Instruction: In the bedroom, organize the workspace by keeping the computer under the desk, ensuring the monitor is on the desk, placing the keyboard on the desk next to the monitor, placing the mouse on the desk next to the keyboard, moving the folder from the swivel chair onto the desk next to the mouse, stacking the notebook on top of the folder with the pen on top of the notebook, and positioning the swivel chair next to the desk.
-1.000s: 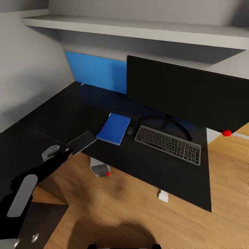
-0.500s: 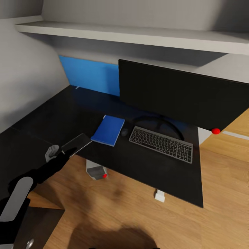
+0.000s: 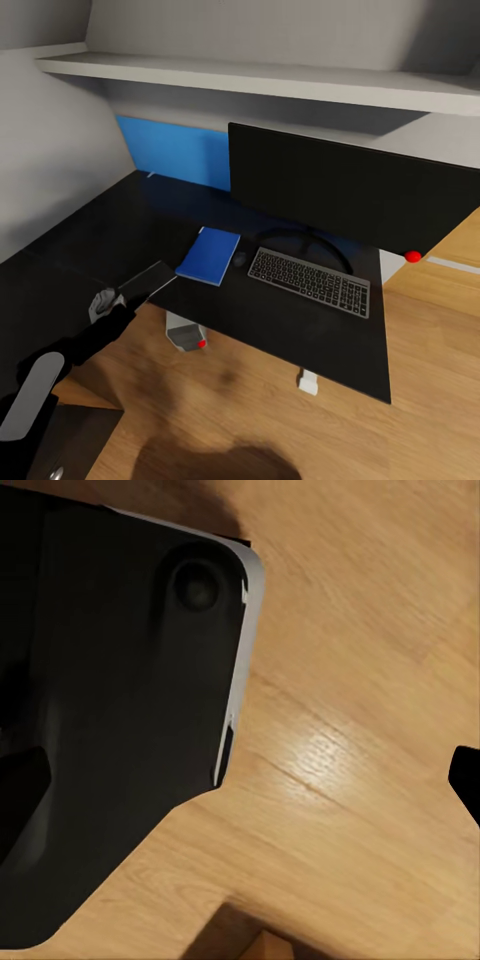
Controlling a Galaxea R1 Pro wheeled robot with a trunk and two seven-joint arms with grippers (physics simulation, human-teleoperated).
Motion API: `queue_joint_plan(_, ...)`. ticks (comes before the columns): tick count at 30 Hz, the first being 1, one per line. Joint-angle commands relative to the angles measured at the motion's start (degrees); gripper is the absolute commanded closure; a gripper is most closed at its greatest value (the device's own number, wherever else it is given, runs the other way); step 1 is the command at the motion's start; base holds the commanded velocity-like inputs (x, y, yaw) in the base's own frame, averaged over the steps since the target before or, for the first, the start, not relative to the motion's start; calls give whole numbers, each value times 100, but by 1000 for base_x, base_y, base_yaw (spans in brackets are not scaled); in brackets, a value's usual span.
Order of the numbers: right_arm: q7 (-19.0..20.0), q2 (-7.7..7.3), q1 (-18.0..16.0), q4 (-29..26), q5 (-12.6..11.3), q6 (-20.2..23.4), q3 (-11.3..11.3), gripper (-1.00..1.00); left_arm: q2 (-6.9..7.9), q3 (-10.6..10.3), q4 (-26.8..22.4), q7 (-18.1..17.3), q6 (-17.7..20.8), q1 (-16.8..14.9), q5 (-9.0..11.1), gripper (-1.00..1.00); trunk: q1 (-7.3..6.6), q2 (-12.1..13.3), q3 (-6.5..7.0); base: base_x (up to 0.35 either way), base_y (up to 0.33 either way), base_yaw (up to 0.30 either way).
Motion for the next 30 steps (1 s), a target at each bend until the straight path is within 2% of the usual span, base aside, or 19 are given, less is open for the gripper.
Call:
queue_joint_plan(1, 12, -10, 1, -5, -53, -1, 21, -100, -5, 3, 17, 33, 27, 39, 55, -100, 4, -9, 2, 0, 0, -1)
queue_joint_plan(5, 12, -14, -2, -4, -54, 21, 21, -100, -116, -5, 225, 7, -9, 236, 113, -100, 4, -9, 40, 0, 0, -1)
queue_joint_plan(6, 12, -18, -4, -4, -57, 22, 22, -100, -248, -4, 325, -40, -75, 355, 130, -100, 4, -9, 49, 0, 0, -12)
queue_joint_plan(7, 14, -18, -5, -3, -57, 22, 22, -100, -317, -2, 359, -66, -124, 415, 133, -100, 4, -9, 56, 0, 0, -16)
queue_joint_plan(11, 18, -17, -5, -3, -59, 11, 22, -100, -526, -10, 447, -129, -413, 588, 112, -100, 4, -9, 73, 0, 0, -9)
queue_joint_plan(12, 19, -22, -3, -3, -60, -2, 22, -100, -644, -23, 487, -151, -743, 721, 96, -100, 4, -9, 75, 0, 0, -3)
queue_joint_plan(14, 20, -23, -2, -3, -60, -11, 22, -100, -725, -28, 509, -156, -1006, 801, 103, -100, 4, -9, 78, 0, 0, 15)
queue_joint_plan(15, 23, -24, -2, -3, -60, -17, 22, -100, -811, -32, 558, -163, -1256, 860, 103, -100, 4, -9, 80, 0, 0, 91)
queue_joint_plan(22, 28, -26, -1, -3, -60, -31, 21, -100, -1187, -36, 827, -167, -2148, 962, 143, -100, 4, -9, 103, 0, 0, 181)
queue_joint_plan(23, 29, -26, 0, -3, -60, -34, 21, -100, -1304, -36, 919, -167, -2472, 977, 139, -100, 4, -9, 107, 0, 0, 235)
queue_joint_plan(24, 30, -26, 0, -3, -60, -36, 21, -100, -1353, -37, 978, -167, -2637, 983, 141, -100, 4, -9, 111, 0, 0, 239)
queue_joint_plan(25, 34, -26, 0, -3, -60, -38, 21, -100, -1462, -41, 1179, -173, -3106, 993, 145, -100, 4, -9, 115, 0, 0, 248)
queue_joint_plan(30, 39, -24, 1, -3, -60, -40, 18, -100, -1557, -55, 1555, -218, -3666, 1000, 155, -100, 4, -9, 135, 0, 0, 253)
